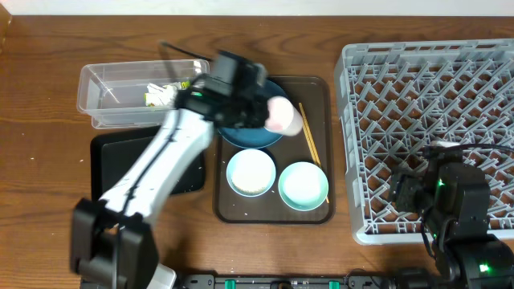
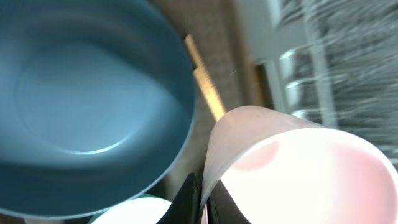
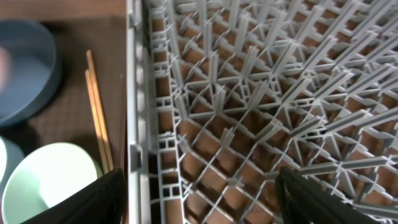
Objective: Sort waste into correct bins and load items into the dishwasher rack
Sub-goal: 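Lift the pink cup with the left gripper toward the right gripper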
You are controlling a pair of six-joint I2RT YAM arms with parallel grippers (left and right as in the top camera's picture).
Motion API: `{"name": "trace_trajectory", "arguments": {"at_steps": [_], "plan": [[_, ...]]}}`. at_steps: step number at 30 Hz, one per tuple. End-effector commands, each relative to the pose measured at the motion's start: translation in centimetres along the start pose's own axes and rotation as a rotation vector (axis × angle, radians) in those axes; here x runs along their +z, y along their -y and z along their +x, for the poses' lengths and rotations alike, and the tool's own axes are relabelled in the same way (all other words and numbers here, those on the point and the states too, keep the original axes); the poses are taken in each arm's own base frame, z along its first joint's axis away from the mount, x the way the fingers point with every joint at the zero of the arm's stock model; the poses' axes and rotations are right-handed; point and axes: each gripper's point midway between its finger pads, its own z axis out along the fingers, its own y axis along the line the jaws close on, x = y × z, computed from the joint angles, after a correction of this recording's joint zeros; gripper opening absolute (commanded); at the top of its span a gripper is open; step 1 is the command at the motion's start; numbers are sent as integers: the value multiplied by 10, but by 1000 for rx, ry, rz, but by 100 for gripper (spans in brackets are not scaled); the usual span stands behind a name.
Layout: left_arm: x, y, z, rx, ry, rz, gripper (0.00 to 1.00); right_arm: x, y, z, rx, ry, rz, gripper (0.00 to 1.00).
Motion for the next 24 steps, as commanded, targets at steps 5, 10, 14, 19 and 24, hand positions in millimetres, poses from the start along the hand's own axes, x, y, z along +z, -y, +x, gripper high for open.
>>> {"name": "trace_trajectory", "arguments": {"at_steps": [5, 10, 14, 19, 24], "plan": [[-51, 26, 1, -154, -96, 458, 6, 9, -50, -3, -46, -58, -267, 87], [-66, 27, 17, -161, -155, 555, 6, -2, -116, -6, -181, -67, -682, 99], [-66, 31, 32, -162, -206, 562, 6, -7, -144, -10, -209, -68, -878, 99], [-62, 42, 40, -146, -239, 570, 6, -9, -168, -17, -227, -62, -1077, 99], [-59, 52, 45, -150, -267, 577, 6, -7, -181, -21, -244, -55, -1215, 99]]}}
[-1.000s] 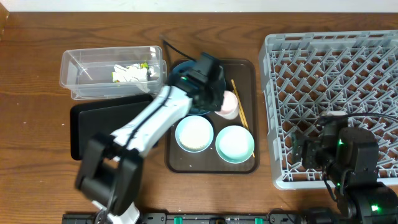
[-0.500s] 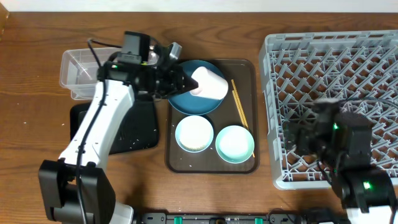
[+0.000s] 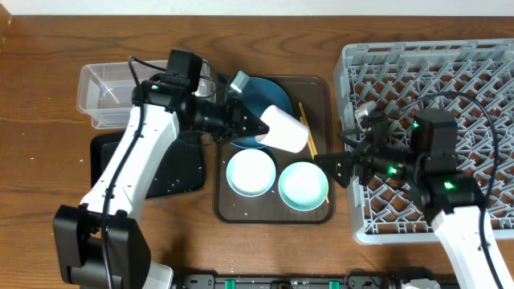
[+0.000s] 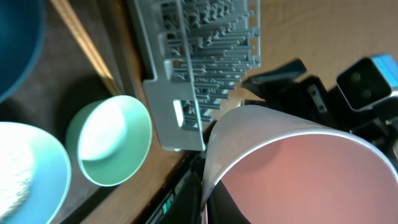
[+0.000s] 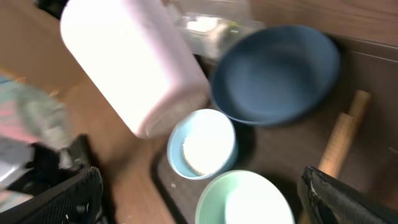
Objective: Sort waste into correct bins and load items into the dishwasher rack
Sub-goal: 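Lift the pink cup with the left gripper toward the right gripper, then grasp the pink cup with the right gripper and release the left gripper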
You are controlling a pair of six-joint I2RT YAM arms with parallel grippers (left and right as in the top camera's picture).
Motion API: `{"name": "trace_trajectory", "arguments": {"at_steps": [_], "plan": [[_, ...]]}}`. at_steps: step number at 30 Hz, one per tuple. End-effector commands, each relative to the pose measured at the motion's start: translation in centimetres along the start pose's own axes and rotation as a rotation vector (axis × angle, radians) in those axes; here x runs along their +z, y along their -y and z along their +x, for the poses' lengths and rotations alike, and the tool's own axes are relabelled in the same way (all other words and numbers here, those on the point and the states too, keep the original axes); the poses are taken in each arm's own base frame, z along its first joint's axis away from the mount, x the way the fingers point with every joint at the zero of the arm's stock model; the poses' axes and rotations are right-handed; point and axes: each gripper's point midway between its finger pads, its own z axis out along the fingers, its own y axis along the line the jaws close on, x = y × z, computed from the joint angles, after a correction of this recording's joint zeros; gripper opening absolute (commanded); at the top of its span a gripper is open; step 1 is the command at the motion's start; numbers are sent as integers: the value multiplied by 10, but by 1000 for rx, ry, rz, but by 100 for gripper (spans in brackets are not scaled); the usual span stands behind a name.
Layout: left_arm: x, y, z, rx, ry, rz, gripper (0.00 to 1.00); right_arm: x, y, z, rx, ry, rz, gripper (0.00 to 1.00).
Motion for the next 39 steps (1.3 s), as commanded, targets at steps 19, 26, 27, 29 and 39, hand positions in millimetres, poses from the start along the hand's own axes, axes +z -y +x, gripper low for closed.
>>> {"name": "trace_trajectory", "arguments": {"at_steps": [19, 26, 27, 29, 39], "plan": [[25, 38, 4, -45, -63, 130, 6, 10, -32, -38, -190, 109, -319, 86], [29, 40, 5, -55, -73, 133, 6, 15, -43, -40, -244, 115, -348, 73], [29, 41, 5, -53, -73, 133, 6, 16, -44, -40, -246, 115, -350, 71], [29, 41, 5, -53, -73, 133, 6, 16, -44, -40, -247, 115, -350, 65], [29, 41, 5, -51, -72, 133, 6, 17, -42, -38, -232, 109, -339, 42]]}}
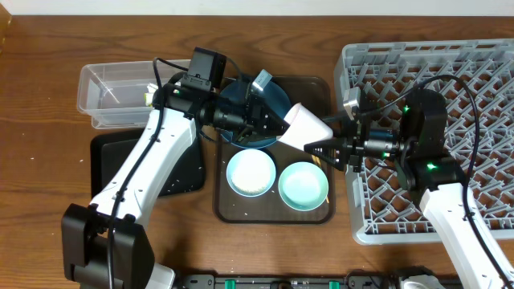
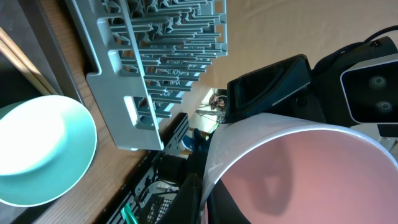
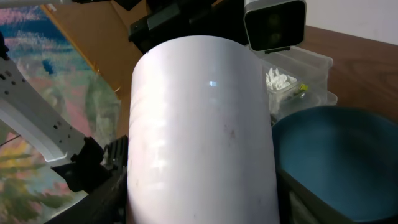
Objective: Sort waste into correct bins and load items into the dishwasher rack
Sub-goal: 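Grasp the pink cup with the right gripper and release the left gripper, then carry the pink cup with the right gripper and place it in the rack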
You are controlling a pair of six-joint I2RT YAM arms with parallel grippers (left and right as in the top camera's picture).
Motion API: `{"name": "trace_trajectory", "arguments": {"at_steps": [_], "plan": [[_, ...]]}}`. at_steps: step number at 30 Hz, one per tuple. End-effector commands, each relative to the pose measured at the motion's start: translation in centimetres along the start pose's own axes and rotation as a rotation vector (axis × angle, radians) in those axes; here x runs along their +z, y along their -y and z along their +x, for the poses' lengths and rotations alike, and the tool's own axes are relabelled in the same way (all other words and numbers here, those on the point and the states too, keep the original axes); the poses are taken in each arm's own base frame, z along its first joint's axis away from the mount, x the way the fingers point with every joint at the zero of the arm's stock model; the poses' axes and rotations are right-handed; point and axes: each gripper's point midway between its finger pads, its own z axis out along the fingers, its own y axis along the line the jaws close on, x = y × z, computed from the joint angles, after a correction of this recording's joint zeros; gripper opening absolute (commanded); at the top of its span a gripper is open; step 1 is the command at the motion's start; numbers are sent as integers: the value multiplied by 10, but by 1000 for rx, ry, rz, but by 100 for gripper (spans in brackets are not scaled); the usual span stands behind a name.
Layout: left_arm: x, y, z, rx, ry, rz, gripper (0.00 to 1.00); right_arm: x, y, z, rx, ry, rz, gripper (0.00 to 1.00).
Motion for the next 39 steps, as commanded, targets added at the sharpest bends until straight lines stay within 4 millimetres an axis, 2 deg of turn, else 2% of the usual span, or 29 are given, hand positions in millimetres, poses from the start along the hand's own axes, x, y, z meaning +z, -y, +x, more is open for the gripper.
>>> {"name": "trace_trajectory", "arguments": {"at_steps": [1, 2, 4, 6, 7, 11, 14, 15, 16, 21, 26, 30, 35, 39], "plan": [[1, 1, 2, -10, -9, 12, 7, 2, -6, -4, -5, -4, -23, 42], [1, 0, 1, -6, -6, 6, 12, 2, -5, -3, 9, -7, -15, 42], [1, -6, -2, 8, 10, -26, 37, 2, 1, 1, 59, -16, 19, 40], [0, -20, -8, 19, 49, -111, 52, 2, 8, 5, 110, -27, 61, 31], [-2, -30, -12, 14, 74, -169, 56, 1, 11, 8, 139, -33, 85, 30], [-24, -87, -26, -11, 195, -514, 61, -1, 25, 20, 210, -65, 177, 10], [-44, -108, -25, -26, 235, -683, 62, -6, 38, 32, 259, -95, 267, 6], [-50, -112, -23, -25, 246, -727, 62, -9, 42, 35, 272, -103, 298, 1], [-58, -114, -21, -27, 261, -774, 62, -12, 44, 38, 282, -108, 322, 1], [-110, -112, -11, -3, 386, -1025, 63, -40, 58, 41, 357, -124, 509, 1], [-148, -94, 4, 31, 486, -1147, 62, -91, 70, 44, 449, -189, 805, 1], [-158, -83, 16, 41, 510, -1162, 63, -138, 69, 44, 535, -249, 1031, 1], [-159, -81, 20, 41, 512, -1161, 62, -179, 60, 38, 624, -249, 1162, 1], [-158, -82, 20, 40, 509, -1162, 62, -215, 60, 39, 716, -238, 1266, 1]]}}
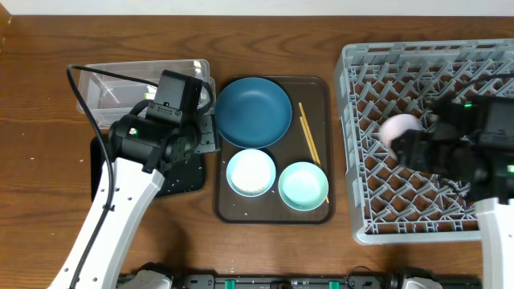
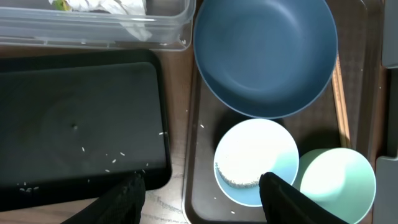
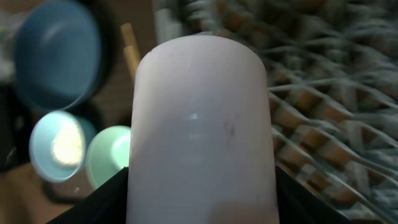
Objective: Sort waste into correct bins and load items into the dishwasher rack
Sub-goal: 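Carry the pink cup with the right gripper and place it in the rack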
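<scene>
A pale pink cup (image 1: pixel 397 127) hangs over the left part of the grey dishwasher rack (image 1: pixel 482 72), with my right gripper (image 1: pixel 412 147) shut on it. The cup (image 3: pixel 202 124) fills the right wrist view, a dark finger on each side of it. My left gripper (image 2: pixel 205 199) stands open and empty over the left edge of the brown tray (image 1: pixel 321 88). On the tray sit a blue bowl (image 1: pixel 253 111), a light blue bowl with rice (image 1: pixel 250 171), a mint green bowl (image 1: pixel 303 185) and wooden chopsticks (image 1: pixel 309 132).
A clear plastic bin (image 1: pixel 112 84) with scraps of waste stands at the back left. In front of it lies a black tray (image 1: pixel 173 178) with scattered rice grains. The left arm (image 1: pixel 112 209) crosses that black tray.
The left gripper has let go of the pink cup and moved back to the tray's left edge. The right gripper, then around the cup, now holds it alone over the rack.
First the left gripper held the pink cup over the blue bowl while the right arm sat low at the rack's front. Then the cup pointed right and the open right gripper faced it. Later the cup was between the right fingers; now the right holds it.
</scene>
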You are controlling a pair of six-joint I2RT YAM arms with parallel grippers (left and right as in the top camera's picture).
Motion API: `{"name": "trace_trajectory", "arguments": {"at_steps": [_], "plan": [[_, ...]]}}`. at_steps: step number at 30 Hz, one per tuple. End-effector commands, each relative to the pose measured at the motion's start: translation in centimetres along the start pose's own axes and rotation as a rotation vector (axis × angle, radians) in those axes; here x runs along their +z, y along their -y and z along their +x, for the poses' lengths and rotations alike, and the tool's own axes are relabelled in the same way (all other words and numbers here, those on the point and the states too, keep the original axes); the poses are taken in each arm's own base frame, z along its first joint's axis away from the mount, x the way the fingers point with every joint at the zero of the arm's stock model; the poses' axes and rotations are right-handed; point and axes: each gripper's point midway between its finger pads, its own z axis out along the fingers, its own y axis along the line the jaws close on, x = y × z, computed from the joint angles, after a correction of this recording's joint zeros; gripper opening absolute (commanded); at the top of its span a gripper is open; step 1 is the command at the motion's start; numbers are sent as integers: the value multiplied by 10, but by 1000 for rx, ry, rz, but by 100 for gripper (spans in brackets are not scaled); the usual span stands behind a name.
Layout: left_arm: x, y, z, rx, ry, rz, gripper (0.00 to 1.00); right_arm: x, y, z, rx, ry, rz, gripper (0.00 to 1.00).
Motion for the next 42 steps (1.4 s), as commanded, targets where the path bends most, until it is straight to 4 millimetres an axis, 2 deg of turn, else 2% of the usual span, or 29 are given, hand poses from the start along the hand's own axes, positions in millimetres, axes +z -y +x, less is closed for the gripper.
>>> {"name": "trace_trajectory", "arguments": {"at_steps": [1, 9, 12, 16, 22, 29, 37, 39, 40, 41, 42], "plan": [[-1, -4, -2, 6, 11, -25, 63, -14, 34, -15, 84, 27, 125, 1], [-1, -4, -2, 6, 10, -24, 63, -16, 108, -26, 285, -79, 309, 1], [-1, -4, -2, 6, 10, -25, 63, -10, 138, -21, 345, -130, 382, 1], [-1, -4, -2, 6, 10, -25, 62, -4, 168, -14, 428, -174, 419, 1], [-1, -4, -2, 6, 11, -25, 63, -5, 210, 1, 565, -198, 452, 1], [-1, -4, -2, 6, 10, -24, 63, 2, 237, 14, 677, -233, 437, 1], [-1, -4, -2, 6, 10, -24, 63, 25, 254, 16, 702, -271, 432, 1], [-1, -4, -2, 6, 10, -25, 62, 31, 258, 17, 704, -281, 429, 7], [-1, -4, -2, 6, 10, -25, 63, 33, 259, 17, 705, -286, 428, 14], [-1, -4, -2, 7, 10, -25, 63, 36, 260, 19, 708, -295, 426, 28], [-1, -4, -2, 6, 11, -25, 63, 38, 260, 19, 710, -301, 425, 39]]}}
